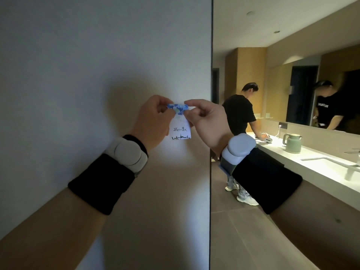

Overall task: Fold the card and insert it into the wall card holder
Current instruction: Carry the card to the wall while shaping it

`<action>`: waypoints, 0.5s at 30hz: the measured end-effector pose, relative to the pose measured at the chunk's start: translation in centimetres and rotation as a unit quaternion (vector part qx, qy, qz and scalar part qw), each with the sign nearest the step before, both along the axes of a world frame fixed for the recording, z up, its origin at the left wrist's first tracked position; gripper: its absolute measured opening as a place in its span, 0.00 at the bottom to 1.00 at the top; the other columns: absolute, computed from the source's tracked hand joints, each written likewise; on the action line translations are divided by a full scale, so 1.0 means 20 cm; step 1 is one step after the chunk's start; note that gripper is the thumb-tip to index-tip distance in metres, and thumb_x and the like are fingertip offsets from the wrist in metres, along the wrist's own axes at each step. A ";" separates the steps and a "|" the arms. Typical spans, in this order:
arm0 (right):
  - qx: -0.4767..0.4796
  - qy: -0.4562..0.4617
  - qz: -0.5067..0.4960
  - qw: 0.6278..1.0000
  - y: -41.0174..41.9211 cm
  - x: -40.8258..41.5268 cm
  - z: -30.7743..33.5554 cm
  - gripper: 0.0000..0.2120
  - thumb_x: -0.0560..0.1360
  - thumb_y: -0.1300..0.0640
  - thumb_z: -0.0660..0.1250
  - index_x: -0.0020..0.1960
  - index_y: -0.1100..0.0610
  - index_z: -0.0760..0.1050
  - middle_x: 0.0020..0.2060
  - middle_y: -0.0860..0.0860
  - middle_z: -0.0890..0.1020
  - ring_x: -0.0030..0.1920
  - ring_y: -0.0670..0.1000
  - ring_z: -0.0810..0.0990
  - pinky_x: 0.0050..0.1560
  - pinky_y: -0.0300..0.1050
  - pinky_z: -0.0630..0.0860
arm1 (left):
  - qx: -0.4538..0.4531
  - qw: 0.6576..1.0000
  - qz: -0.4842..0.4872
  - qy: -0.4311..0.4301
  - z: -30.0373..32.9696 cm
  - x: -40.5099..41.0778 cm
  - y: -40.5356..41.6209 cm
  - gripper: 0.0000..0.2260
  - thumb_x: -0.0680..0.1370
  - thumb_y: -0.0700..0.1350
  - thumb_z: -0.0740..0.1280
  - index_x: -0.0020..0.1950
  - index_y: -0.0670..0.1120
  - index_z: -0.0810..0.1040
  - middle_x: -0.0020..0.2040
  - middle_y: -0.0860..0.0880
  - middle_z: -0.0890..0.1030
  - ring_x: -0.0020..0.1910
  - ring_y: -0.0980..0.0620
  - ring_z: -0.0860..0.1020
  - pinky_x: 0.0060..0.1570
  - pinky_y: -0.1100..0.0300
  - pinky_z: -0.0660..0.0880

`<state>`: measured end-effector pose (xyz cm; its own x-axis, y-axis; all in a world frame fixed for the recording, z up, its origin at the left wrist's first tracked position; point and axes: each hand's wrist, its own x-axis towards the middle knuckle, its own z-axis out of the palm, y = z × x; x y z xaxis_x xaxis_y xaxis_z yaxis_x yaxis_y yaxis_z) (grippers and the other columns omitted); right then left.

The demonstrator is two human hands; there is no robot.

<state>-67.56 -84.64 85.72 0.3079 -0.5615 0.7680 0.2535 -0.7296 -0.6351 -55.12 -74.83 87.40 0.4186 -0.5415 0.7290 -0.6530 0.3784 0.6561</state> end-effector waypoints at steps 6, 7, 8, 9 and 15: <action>-0.044 0.015 0.025 0.999 -0.34 -0.44 0.02 0.09 0.78 0.63 0.68 0.57 0.57 0.81 0.43 0.73 0.80 0.43 0.68 0.83 0.46 0.62 0.81 | 0.004 1.000 0.028 0.010 0.02 -0.48 -0.29 0.04 0.78 0.38 0.66 0.52 0.41 0.75 0.44 0.39 0.80 0.23 0.59 0.77 0.19 0.65 0.70; -0.052 0.016 0.028 0.998 -0.35 -0.46 0.01 0.09 0.78 0.63 0.67 0.57 0.58 0.81 0.45 0.72 0.81 0.44 0.69 0.82 0.45 0.61 0.82 | 0.010 0.999 0.030 0.007 0.02 -0.50 -0.30 0.04 0.79 0.39 0.65 0.53 0.42 0.75 0.46 0.39 0.80 0.25 0.59 0.79 0.20 0.65 0.71; -0.057 0.019 0.030 0.998 -0.39 -0.51 0.02 0.09 0.79 0.63 0.67 0.57 0.59 0.80 0.45 0.71 0.82 0.44 0.69 0.83 0.44 0.59 0.83 | 0.014 0.999 0.032 0.002 0.02 -0.55 -0.34 0.03 0.80 0.39 0.65 0.53 0.43 0.74 0.47 0.39 0.81 0.27 0.59 0.80 0.20 0.66 0.72; -0.065 0.022 0.033 0.997 -0.44 -0.57 0.02 0.09 0.79 0.63 0.67 0.58 0.59 0.80 0.45 0.70 0.82 0.44 0.68 0.83 0.43 0.55 0.84 | 0.018 0.999 0.038 -0.004 0.02 -0.61 -0.38 0.03 0.80 0.40 0.64 0.53 0.44 0.74 0.48 0.40 0.81 0.29 0.59 0.81 0.21 0.67 0.73; -0.072 0.024 0.046 0.996 -0.77 -0.87 0.02 0.11 0.80 0.61 0.66 0.61 0.59 0.79 0.46 0.61 0.85 0.46 0.51 0.86 0.45 0.39 0.83 | 0.020 0.997 0.064 -0.040 0.03 -0.93 -0.66 0.05 0.81 0.42 0.63 0.56 0.43 0.73 0.50 0.41 0.80 0.38 0.52 0.80 0.25 0.72 0.72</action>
